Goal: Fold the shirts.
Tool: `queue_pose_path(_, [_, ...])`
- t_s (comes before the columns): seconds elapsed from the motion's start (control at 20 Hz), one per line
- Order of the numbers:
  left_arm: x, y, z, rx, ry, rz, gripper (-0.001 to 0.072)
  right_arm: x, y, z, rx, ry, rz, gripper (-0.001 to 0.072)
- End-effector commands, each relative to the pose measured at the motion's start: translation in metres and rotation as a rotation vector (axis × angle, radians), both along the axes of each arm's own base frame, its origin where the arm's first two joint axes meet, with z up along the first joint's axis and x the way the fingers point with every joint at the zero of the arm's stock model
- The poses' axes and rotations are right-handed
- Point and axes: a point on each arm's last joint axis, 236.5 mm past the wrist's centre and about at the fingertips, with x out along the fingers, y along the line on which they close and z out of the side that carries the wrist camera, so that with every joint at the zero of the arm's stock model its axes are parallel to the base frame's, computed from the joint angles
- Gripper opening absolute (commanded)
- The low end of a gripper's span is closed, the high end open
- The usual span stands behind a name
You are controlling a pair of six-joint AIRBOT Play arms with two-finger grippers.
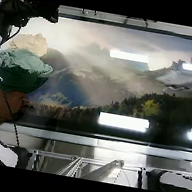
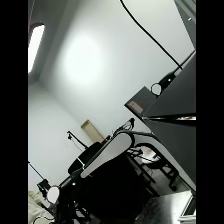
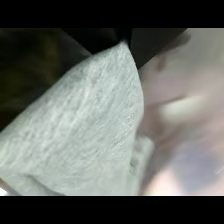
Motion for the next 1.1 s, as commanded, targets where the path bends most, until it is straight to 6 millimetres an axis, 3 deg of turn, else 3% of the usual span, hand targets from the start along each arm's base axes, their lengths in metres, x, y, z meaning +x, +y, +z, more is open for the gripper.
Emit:
queue_pose_path(0.0, [-0.005, -0.013, -0.017, 0.0, 0.066, -0.055, -0.0001, -0.134, -0.118, -0.043, -0.148, 0.303, -0.316, 0.0015])
queue_pose_path(0.15, [-0.005, -0.031, -0.049, 0.025, 0.179, -0.094, -0.0001, -0.225, -0.138, -0.086, -0.099, 0.483, -0.447, 0.0015])
queue_pose_path(0.25, [-0.007, -0.043, -0.074, 0.077, 0.242, -0.112, -0.0001, -0.269, -0.137, -0.107, -0.044, 0.548, -0.514, 0.0015])
queue_pose_path(0.35, [-0.011, -0.05, -0.093, 0.117, 0.269, -0.123, -0.0001, -0.299, -0.139, -0.113, -0.016, 0.589, -0.564, 0.0016])
queue_pose_path(0.4, [-0.012, -0.051, -0.098, 0.126, 0.282, -0.127, -0.0001, -0.311, -0.138, -0.113, 0.001, 0.6, -0.585, 0.0071])
queue_pose_path(0.45, [-0.012, -0.051, -0.101, 0.126, 0.293, -0.127, -0.0001, -0.321, -0.137, -0.113, 0.022, 0.61, -0.603, 0.0396])
queue_pose_path(0.5, [-0.012, -0.051, -0.102, 0.127, 0.297, -0.13, -0.0001, -0.329, -0.133, -0.113, 0.045, 0.625, -0.609, 0.0622])
queue_pose_path(0.6, [-0.011, -0.05, -0.1, 0.126, 0.289, -0.127, -0.0001, -0.344, -0.122, -0.111, 0.079, 0.685, -0.598, 0.0618])
queue_pose_path(0.65, [-0.011, -0.049, -0.097, 0.125, 0.276, -0.123, -0.0001, -0.346, -0.115, -0.108, 0.105, 0.704, -0.593, 0.0557])
queue_pose_path(0.7, [-0.01, -0.048, -0.092, 0.125, 0.253, -0.118, -0.0002, -0.34, -0.109, -0.105, 0.142, 0.697, -0.605, 0.0343])
queue_pose_path(0.75, [-0.008, -0.047, -0.085, 0.127, 0.227, -0.106, -0.0004, -0.321, -0.104, -0.101, 0.179, 0.646, -0.592, 0.0031])
queue_pose_path(0.8, [-0.003, -0.046, -0.08, 0.152, 0.198, -0.076, -0.0004, -0.291, -0.099, -0.095, 0.206, 0.56, -0.559, 0.0016])
queue_pose_path(0.9, [0.01, -0.046, -0.083, 0.3, 0.152, 0.013, -0.0005, -0.2, -0.084, -0.064, 0.238, 0.271, -0.422, 0.0017])
queue_pose_path(1.0, [0.022, -0.034, -0.086, 0.455, 0.074, 0.135, -0.0004, -0.117, -0.05, -0.018, 0.241, 0.002, -0.23, 0.0022])
queue_pose_path(1.05, [0.021, -0.026, -0.082, 0.497, 0.042, 0.179, -0.0004, -0.089, -0.023, -0.002, 0.242, -0.061, -0.14, 0.0022])
